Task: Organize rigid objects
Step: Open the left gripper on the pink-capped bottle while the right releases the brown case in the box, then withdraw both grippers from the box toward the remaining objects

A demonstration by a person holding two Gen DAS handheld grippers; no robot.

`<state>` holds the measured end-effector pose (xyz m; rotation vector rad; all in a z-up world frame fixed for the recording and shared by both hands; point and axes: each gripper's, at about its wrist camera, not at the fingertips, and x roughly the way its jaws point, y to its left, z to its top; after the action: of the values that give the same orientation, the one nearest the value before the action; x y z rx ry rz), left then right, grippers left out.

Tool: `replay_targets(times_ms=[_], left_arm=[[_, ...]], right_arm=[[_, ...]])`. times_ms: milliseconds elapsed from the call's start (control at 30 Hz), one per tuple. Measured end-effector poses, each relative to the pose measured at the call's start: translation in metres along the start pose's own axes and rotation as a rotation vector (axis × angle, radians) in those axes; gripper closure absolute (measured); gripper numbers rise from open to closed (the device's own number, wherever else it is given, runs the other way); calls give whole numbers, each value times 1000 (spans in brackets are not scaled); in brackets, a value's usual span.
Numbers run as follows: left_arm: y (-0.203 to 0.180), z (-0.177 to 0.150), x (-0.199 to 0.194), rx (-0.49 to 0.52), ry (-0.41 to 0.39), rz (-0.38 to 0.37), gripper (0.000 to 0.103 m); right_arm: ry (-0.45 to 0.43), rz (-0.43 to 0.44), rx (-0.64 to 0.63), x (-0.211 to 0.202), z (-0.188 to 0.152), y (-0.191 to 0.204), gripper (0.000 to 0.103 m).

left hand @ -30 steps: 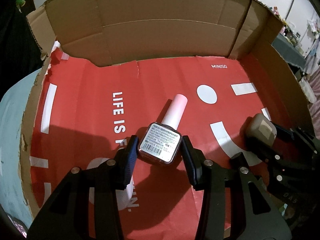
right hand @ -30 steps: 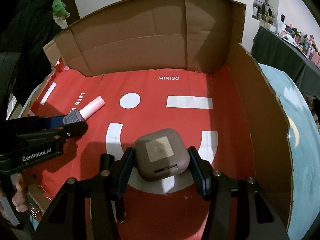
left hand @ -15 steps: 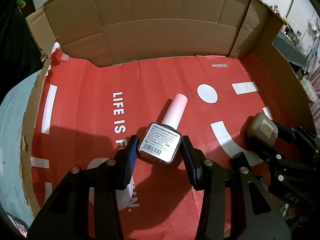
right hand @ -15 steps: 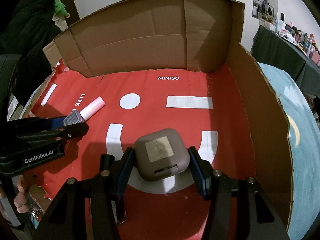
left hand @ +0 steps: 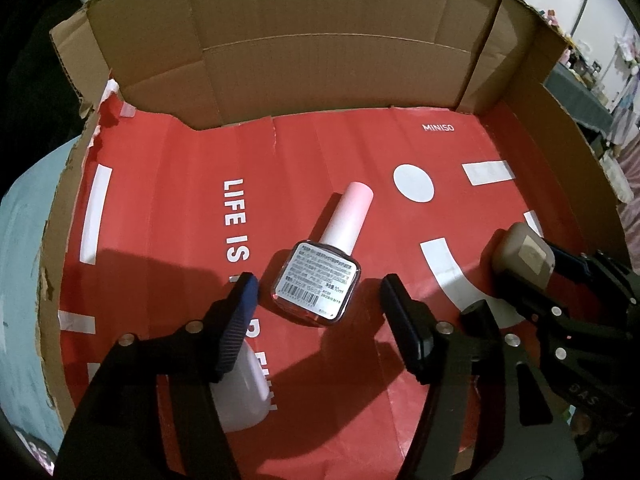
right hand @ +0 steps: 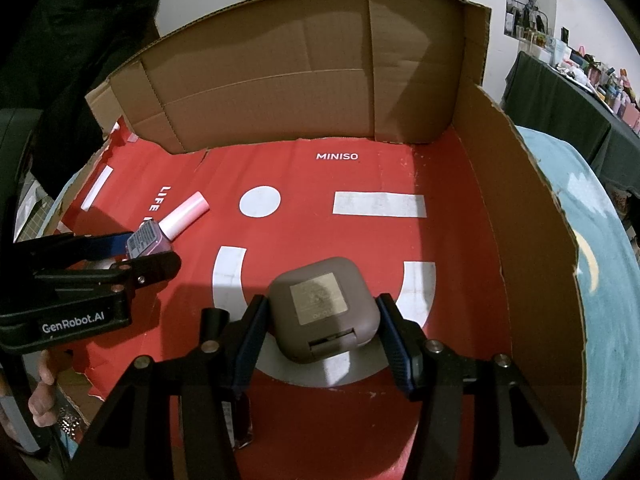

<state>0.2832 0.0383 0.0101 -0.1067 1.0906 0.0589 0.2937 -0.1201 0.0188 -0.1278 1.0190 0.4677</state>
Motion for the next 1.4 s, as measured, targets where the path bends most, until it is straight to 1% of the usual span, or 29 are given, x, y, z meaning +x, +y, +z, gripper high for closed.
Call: replay_targets(times_ms=[133,233,333,367,600,733,900,933,967,1033,1133,1233,1300,1333,1400], left_arm=[[-1,-1,0,5,0,8,40],[-3,-2,0,11,-1,12,40],[-3,-3,-1,17,1,31,32],[-3,-2,-1,17,2,32,32],[-4,-5,-2,14,10,47,32],[-5,-9,-6,20,17,39,32],[-8,-14,-11,33,9,49,31],[-8,-15,-12,36,13,55,30],[-9,-16,-12,38,16,60,26],[-12,-18,-13,40,17,67,21],[-10,-23,-15,34,14,76,20],[-7,-27,-22,19,2,67,20],[-5,-30,-27,8,-4,58,13],[-3,-31,-30,0,-11,51,8],[1,-36,-37,-9,-21,46,6]], right_arm=[[0,0,0,0,0,0,45],[0,2,3,0,0,0,41],[-1,1,1,0,0,1,40],[-1,1,1,0,0,1,39],[-4,-2,-9,0,-3,5,34],[-4,-6,-7,-1,-5,7,30],[-5,-10,-2,-4,-10,7,27],[-5,-10,-3,-6,-12,8,25],[-6,-11,-4,-7,-13,8,23],[-11,-11,-5,-9,-15,10,22],[-17,-6,-2,-14,-17,10,19],[-21,-2,-2,-18,-19,11,17],[-25,5,-2,-22,-21,12,15],[-28,8,-2,-24,-21,12,13],[-38,16,-6,-30,-23,14,11]])
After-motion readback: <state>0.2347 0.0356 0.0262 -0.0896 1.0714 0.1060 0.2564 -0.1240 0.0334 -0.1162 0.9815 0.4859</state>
